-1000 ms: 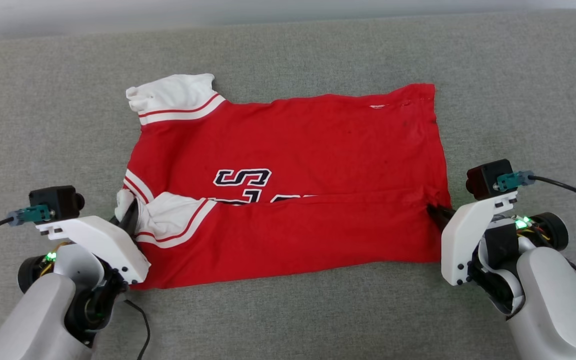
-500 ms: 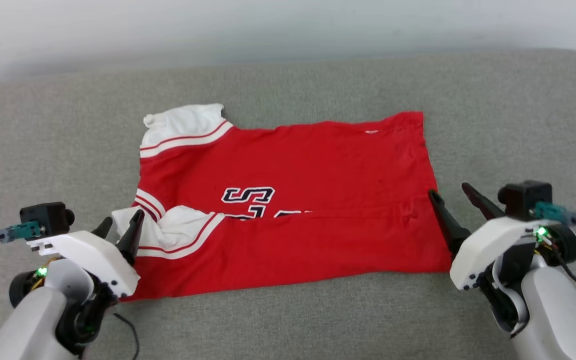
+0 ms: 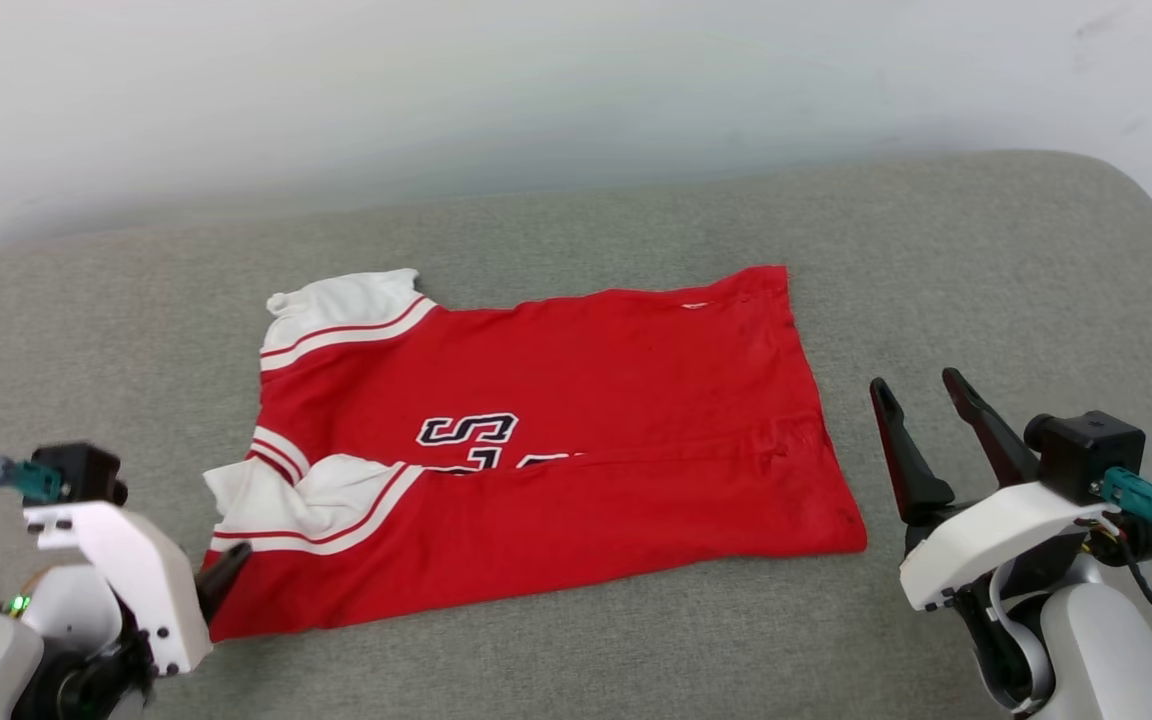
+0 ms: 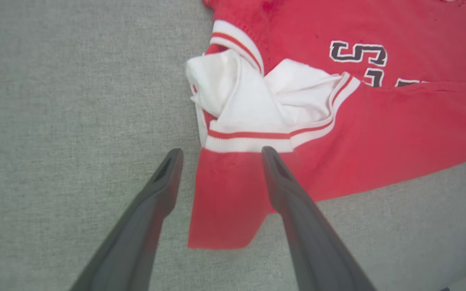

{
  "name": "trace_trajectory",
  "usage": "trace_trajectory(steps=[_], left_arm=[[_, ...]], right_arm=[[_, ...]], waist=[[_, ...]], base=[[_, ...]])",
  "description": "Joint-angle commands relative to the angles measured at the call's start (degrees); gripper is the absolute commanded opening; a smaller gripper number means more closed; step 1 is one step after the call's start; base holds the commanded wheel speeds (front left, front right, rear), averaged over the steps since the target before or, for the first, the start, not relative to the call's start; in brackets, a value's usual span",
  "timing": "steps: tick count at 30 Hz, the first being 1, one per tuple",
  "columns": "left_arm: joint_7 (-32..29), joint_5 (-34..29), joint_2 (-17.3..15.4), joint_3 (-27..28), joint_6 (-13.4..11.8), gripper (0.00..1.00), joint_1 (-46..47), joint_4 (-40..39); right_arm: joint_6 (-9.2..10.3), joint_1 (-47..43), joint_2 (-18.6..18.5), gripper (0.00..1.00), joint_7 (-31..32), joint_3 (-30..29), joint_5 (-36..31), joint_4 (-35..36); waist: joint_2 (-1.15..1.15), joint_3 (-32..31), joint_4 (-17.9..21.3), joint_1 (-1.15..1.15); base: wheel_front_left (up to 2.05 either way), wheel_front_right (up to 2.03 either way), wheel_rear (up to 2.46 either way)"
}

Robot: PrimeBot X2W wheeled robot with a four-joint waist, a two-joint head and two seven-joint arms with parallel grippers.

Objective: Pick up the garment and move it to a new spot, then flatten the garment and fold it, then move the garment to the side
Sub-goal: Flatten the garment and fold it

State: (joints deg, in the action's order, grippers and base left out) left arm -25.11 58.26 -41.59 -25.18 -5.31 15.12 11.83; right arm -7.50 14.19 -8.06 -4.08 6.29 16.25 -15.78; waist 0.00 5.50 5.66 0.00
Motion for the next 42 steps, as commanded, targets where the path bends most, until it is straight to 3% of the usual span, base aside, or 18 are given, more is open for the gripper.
trace_trajectory(steps=[1,6,12,13,14,15,16,24,27,31,36,42], left_arm=[[-1.5,1.0,-0.6,-0.1,-0.7,1.0,-1.4,-0.2],[-4.5,3.4,-1.0,0.3,-2.5,1.0,-3.1,0.6],[-7.5,5.8,2.0,-0.5,-2.2,1.0,-1.4,6.0],[-7.9,5.9,2.6,-1.0,-1.9,0.78,-1.2,7.0],[-7.6,5.8,3.4,-1.3,-1.8,0.38,-0.9,7.6],[-7.5,5.8,4.0,-1.6,-1.3,0.07,-0.9,8.3],[-7.6,5.9,4.3,-2.0,-1.0,0.0,-1.1,9.0],[-1.7,3.4,5.5,-1.7,0.8,0.0,0.9,10.8],[1.4,1.8,4.8,-0.9,0.9,0.0,2.3,9.6],[3.4,0.9,3.9,0.1,-0.1,0.0,2.4,6.5],[3.5,-0.3,2.8,0.4,-1.3,0.0,3.9,1.1],[3.4,-1.4,3.0,-0.2,-1.9,0.0,5.5,-3.0]], right_arm=[[0.02,-0.4,0.7,1.0,-0.2,-0.1,-0.1,0.6],[0.02,-0.9,1.9,1.0,0.0,-0.2,-0.6,2.5],[0.02,0.3,2.4,1.0,0.1,-0.5,-0.9,3.7],[0.02,0.5,2.4,1.0,0.1,-0.4,-0.9,3.9],[0.02,0.5,2.4,1.0,0.2,-0.3,-0.8,4.0],[0.02,0.6,2.3,1.0,0.1,-0.4,-0.9,4.2],[0.02,0.6,2.0,1.0,0.2,-0.6,-1.1,4.4],[0.02,-0.7,0.4,1.0,4.8,-2.3,0.1,6.1],[0.02,-0.7,0.0,1.0,12.4,-3.4,3.6,5.3],[0.02,1.1,-2.2,1.0,27.6,-3.3,7.7,3.3],[0.01,3.2,-3.6,1.0,44.1,-3.8,8.8,2.2],[0.02,5.5,-2.3,1.0,51.2,-3.2,8.1,0.7]], waist=[[0.0,0.5,0.9,0.0],[0.0,2.5,2.7,0.0],[0.0,5.2,3.9,0.0],[0.0,5.4,4.1,0.0],[0.0,5.5,4.3,0.0],[0.0,5.5,4.4,0.0],[0.0,5.4,4.4,0.0],[0.0,3.1,2.4,0.0],[0.0,2.3,1.4,0.0],[0.0,2.2,0.4,0.0],[0.0,4.6,-1.8,0.0],[0.0,8.3,-3.9,0.0]], base=[[0.0,0.0,0.0],[0.0,0.0,0.0],[0.0,0.0,0.0],[0.0,0.0,0.0],[0.0,0.0,0.0],[0.0,0.0,0.0],[0.0,0.0,0.0],[0.0,0.0,0.0],[0.0,0.0,0.0],[0.0,0.0,0.0],[0.0,0.0,0.0],[0.0,0.0,0.0]])
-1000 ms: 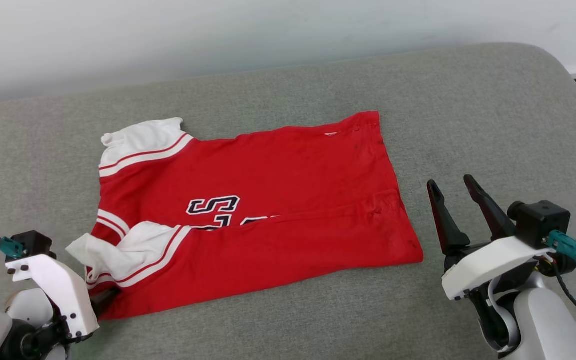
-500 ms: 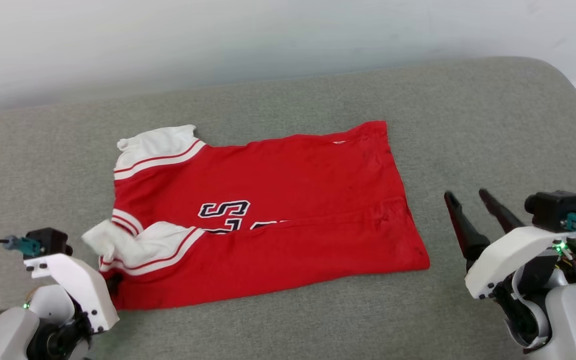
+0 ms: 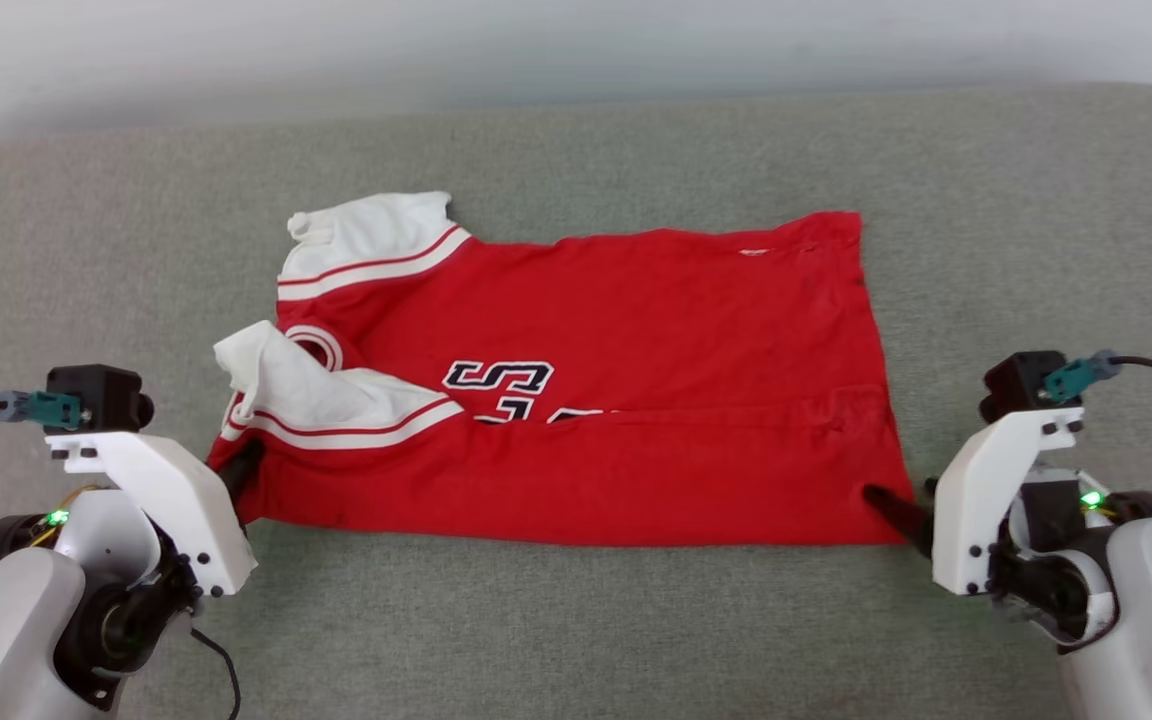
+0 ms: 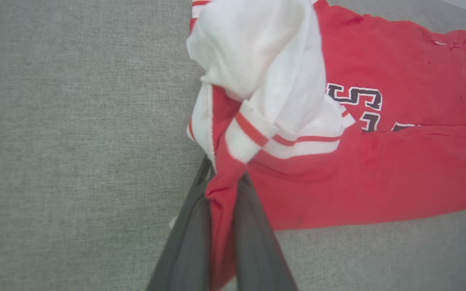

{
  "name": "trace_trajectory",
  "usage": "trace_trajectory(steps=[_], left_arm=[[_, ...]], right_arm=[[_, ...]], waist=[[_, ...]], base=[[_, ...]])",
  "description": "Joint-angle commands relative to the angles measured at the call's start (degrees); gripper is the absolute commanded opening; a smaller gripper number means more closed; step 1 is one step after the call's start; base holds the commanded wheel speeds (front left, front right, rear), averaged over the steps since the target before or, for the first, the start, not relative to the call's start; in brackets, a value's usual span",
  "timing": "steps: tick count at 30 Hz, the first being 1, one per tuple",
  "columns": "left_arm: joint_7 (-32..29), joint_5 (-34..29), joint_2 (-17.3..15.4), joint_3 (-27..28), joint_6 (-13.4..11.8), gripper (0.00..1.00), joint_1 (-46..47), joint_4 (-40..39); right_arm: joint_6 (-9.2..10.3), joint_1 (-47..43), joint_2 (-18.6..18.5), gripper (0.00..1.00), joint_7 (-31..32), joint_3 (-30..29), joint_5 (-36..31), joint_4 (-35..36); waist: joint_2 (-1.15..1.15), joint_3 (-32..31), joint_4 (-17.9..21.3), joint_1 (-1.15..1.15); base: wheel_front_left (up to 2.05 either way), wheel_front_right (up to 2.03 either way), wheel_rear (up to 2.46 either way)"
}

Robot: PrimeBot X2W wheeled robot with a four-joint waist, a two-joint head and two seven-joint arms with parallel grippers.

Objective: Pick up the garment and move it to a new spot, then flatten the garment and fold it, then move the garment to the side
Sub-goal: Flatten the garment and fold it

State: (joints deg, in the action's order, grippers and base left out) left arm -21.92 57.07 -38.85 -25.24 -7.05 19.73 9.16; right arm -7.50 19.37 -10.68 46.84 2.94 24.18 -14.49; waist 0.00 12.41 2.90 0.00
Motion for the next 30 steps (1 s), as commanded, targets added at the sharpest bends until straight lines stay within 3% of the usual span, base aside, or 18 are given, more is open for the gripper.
trace_trajectory(steps=[1,7,8,18,30], left_arm=[[0.0,-0.4,0.3,-0.2,-0.4,0.0,0.8,-0.7],[-0.3,-0.4,0.3,-0.6,0.2,0.0,1.5,-1.2],[0.0,-0.2,0.6,-0.6,0.1,0.0,1.6,-0.9],[0.2,0.4,0.4,-0.3,-1.4,0.0,-1.2,0.4],[0.5,2.1,0.1,-0.7,-6.2,0.0,-11.8,-2.6]], right_arm=[[0.02,0.8,0.7,1.0,1.1,0.4,0.6,-1.4],[0.02,1.7,1.9,1.0,4.1,2.0,1.2,-7.5],[-0.01,2.1,2.9,0.0,5.1,2.7,2.3,-9.1],[0.01,5.7,-0.1,0.0,2.6,4.0,3.0,-6.6],[0.02,-1.5,-2.1,0.0,3.6,5.6,5.1,-3.2]], waist=[[0.0,1.9,-1.4,0.0],[0.0,3.4,-2.3,0.0],[0.0,3.4,-2.4,0.0],[0.0,-1.2,-1.3,0.0],[0.0,-12.0,-0.4,0.0]], base=[[0.0,0.0,0.0],[0.0,0.0,0.0],[0.0,0.0,0.0],[0.0,0.0,0.0],[0.0,0.0,0.0]])
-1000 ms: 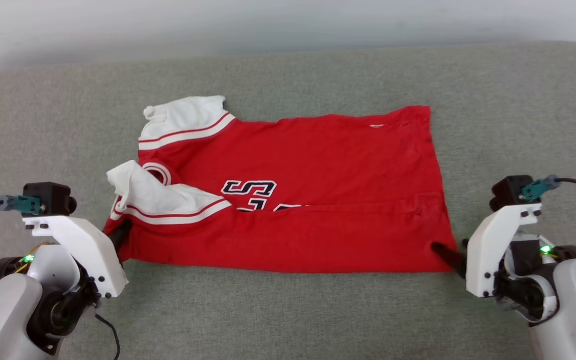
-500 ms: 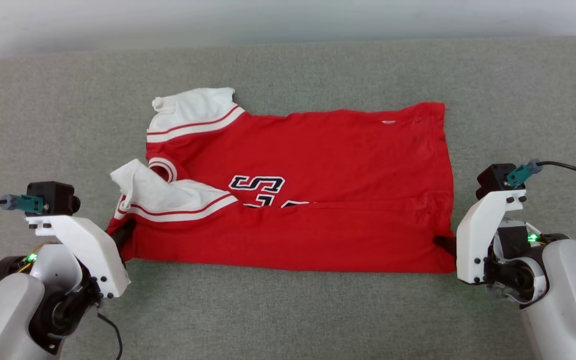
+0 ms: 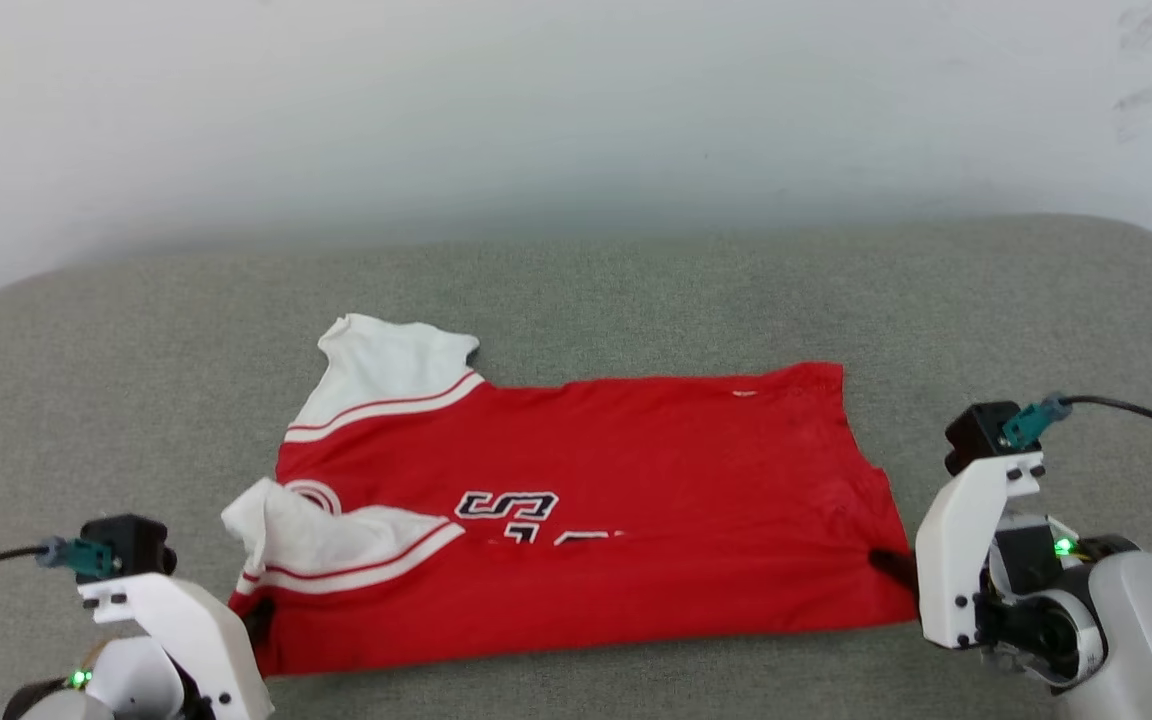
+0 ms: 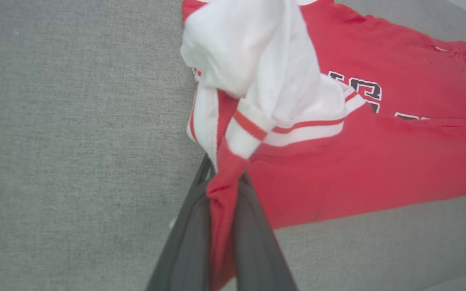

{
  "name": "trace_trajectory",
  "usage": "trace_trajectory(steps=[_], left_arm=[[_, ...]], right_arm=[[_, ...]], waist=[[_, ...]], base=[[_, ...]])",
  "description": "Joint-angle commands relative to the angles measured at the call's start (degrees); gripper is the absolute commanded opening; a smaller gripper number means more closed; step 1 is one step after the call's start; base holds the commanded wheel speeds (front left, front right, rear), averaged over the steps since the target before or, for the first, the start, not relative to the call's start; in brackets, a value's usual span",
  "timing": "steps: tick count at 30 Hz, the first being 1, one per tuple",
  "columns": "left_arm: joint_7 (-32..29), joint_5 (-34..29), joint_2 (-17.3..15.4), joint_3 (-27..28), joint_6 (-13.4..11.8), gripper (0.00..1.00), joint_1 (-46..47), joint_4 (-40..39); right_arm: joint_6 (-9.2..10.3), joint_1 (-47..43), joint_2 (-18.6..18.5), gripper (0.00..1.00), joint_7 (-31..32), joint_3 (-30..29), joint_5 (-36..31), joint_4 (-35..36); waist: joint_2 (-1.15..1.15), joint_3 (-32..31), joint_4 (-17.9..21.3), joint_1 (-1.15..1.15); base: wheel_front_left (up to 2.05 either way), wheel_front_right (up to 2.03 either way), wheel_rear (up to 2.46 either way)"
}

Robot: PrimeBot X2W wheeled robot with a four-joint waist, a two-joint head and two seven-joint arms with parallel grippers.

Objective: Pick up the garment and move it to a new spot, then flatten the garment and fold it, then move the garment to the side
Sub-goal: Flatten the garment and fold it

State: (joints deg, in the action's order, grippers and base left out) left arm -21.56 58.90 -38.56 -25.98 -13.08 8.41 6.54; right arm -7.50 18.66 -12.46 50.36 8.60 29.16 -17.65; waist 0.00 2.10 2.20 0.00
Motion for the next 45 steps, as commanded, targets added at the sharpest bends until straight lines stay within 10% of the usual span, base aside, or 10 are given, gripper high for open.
trace_trajectory(steps=[1,7,8,9,11,32,45], left_arm=[[-0.1,0.5,-0.2,-0.1,-0.5,0.0,-1.7,-0.6],[-1.1,3.2,1.0,-0.5,-1.8,0.0,-7.0,-1.2],[-1.2,3.7,1.4,-0.5,-1.7,0.0,-7.2,-0.7],[-1.7,4.3,1.8,-0.6,-1.4,0.22,-7.3,-0.5],[-1.0,4.6,1.9,0.0,-1.1,1.0,-7.1,-0.1],[14.5,-3.3,0.5,7.6,-1.4,1.0,7.1,-2.1],[-1.4,-0.9,-5.0,5.8,7.1,1.0,30.3,7.6]], right_arm=[[0.02,-1.8,-0.6,0.0,0.2,-0.1,0.2,0.6],[0.02,-9.7,-0.6,0.0,-0.3,-2.3,-1.2,2.8],[0.02,-10.3,-0.2,0.42,-1.2,-2.5,-1.6,2.9],[0.02,-10.5,-0.3,1.0,-2.9,-2.2,-2.5,3.2],[0.02,-10.9,0.0,1.0,-5.9,-1.7,-2.9,3.5],[0.02,-7.2,4.6,1.0,-42.8,-6.9,-13.9,15.7],[0.02,-1.0,8.5,1.0,-46.4,-8.1,-17.6,23.5]], waist=[[0.0,-2.0,0.3,0.0],[0.0,-1.7,0.7,0.0],[0.0,-1.4,0.9,0.0],[0.0,-1.0,1.0,0.0],[0.0,-0.8,1.4,0.0],[0.0,6.2,6.1,0.0],[0.0,22.9,9.5,0.0]], base=[[0.0,0.0,0.0],[0.0,0.0,0.0],[0.0,0.0,0.0],[0.0,0.0,0.0],[0.0,0.0,0.0],[0.0,0.0,0.0],[0.0,0.0,0.0]])
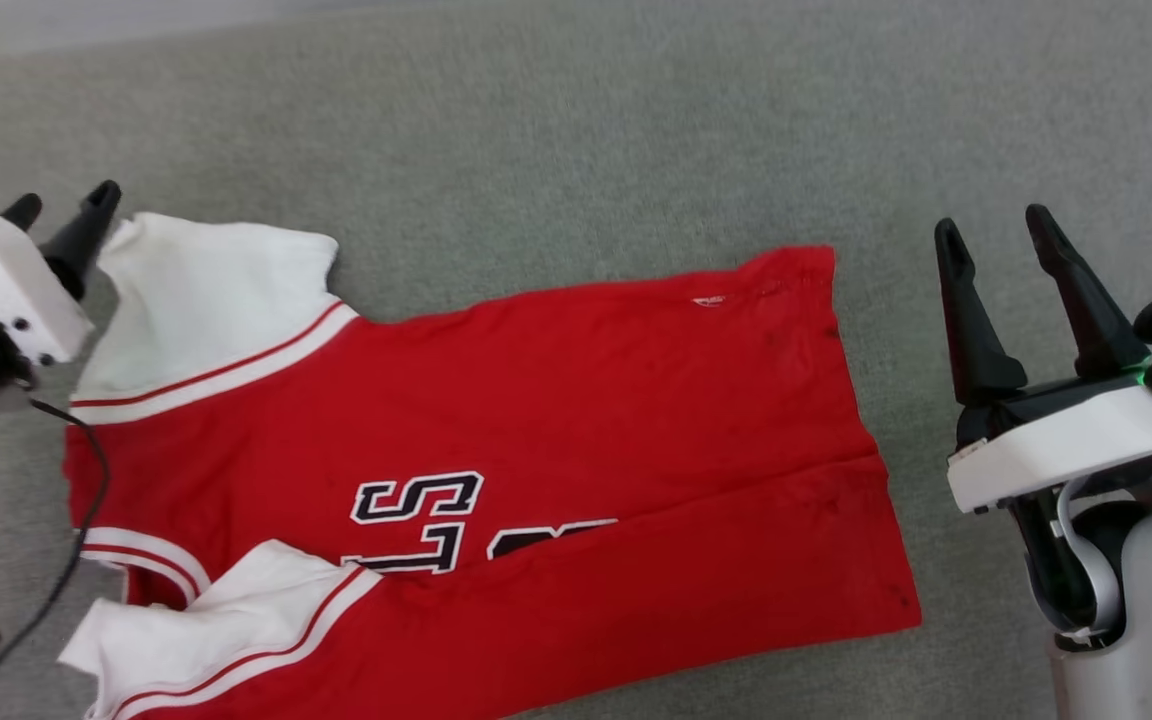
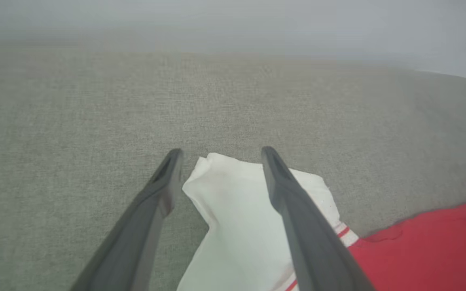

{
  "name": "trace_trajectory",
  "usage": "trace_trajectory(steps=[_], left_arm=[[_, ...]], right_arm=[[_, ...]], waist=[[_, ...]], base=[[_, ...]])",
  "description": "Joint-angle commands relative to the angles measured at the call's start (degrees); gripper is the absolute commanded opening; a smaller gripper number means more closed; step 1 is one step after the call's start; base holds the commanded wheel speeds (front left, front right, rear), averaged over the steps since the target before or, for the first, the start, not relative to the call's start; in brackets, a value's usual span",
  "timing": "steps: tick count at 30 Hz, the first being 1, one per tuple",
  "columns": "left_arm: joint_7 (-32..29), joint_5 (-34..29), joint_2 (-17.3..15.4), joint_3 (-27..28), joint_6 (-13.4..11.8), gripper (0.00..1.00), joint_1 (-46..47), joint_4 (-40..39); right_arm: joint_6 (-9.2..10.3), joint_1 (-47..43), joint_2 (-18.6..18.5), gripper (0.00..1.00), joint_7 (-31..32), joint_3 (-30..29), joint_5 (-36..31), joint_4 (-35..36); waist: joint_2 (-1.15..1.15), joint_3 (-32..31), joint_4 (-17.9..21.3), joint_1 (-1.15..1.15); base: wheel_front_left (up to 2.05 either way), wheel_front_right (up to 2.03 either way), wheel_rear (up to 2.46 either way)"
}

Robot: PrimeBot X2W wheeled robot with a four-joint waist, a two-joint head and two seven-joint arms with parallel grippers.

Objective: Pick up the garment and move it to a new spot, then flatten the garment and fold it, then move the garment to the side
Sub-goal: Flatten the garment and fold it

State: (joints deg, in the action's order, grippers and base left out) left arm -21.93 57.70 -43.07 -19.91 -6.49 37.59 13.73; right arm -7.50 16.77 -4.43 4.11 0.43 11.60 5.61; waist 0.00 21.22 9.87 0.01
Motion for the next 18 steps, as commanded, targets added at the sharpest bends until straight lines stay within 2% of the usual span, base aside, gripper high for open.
trace_trajectory(steps=[1,4,8,13,14,15,16,17,18], left_arm=[[-3.5,0.6,-1.3,-0.7,1.2,1.0,2.5,1.4],[-11.1,1.3,-4.2,-2.5,3.0,1.0,5.6,3.6],[-19.7,2.3,-6.5,-4.6,3.8,1.0,7.7,6.1],[-29.2,6.1,-5.4,-7.1,3.1,1.0,5.6,8.9],[-30.3,6.9,-4.7,-7.4,2.6,0.89,4.9,9.3],[-31.2,7.7,-4.1,-7.6,2.3,0.48,4.4,9.6],[-31.3,7.8,-3.6,-7.7,2.2,0.35,4.0,9.7],[-30.4,7.9,-3.2,-7.5,2.0,0.0,3.8,9.8],[-29.7,7.9,-2.8,-7.4,1.8,0.0,3.5,9.9]], right_arm=[[0.01,1.2,0.6,1.0,-0.2,0.3,-0.2,0.2],[0.02,1.5,1.1,1.0,-0.5,0.8,0.1,-0.3],[0.02,1.9,1.5,1.0,-1.3,1.5,0.7,-1.1],[0.02,2.5,1.6,1.0,-2.1,2.1,1.7,-2.6],[0.02,2.6,1.6,1.0,-2.1,2.4,2.0,-2.9],[0.02,2.8,1.6,1.0,-2.4,2.6,2.2,-2.9],[0.02,3.1,1.6,1.0,-2.8,2.6,2.3,-3.0],[0.02,3.3,1.6,1.0,-2.8,2.6,2.5,-3.2],[0.02,3.4,1.6,1.0,-3.0,2.4,2.6,-3.5]], waist=[[0.0,4.6,2.3,-0.01],[0.0,6.4,3.4,-0.01],[0.0,8.1,4.4,-0.01],[0.0,9.1,5.3,-0.01],[0.0,9.2,5.4,-0.01],[0.0,9.2,5.5,-0.01],[0.0,9.2,5.5,-0.01],[0.0,9.0,5.5,-0.01],[0.0,8.8,5.4,-0.01]], base=[[0.0,0.0,0.0],[0.0,0.0,0.0],[0.0,0.0,0.0],[0.0,0.0,0.0],[0.0,0.0,0.0],[0.0,0.0,0.0],[0.0,0.0,0.0],[0.0,0.0,0.0],[0.0,0.0,0.0]])
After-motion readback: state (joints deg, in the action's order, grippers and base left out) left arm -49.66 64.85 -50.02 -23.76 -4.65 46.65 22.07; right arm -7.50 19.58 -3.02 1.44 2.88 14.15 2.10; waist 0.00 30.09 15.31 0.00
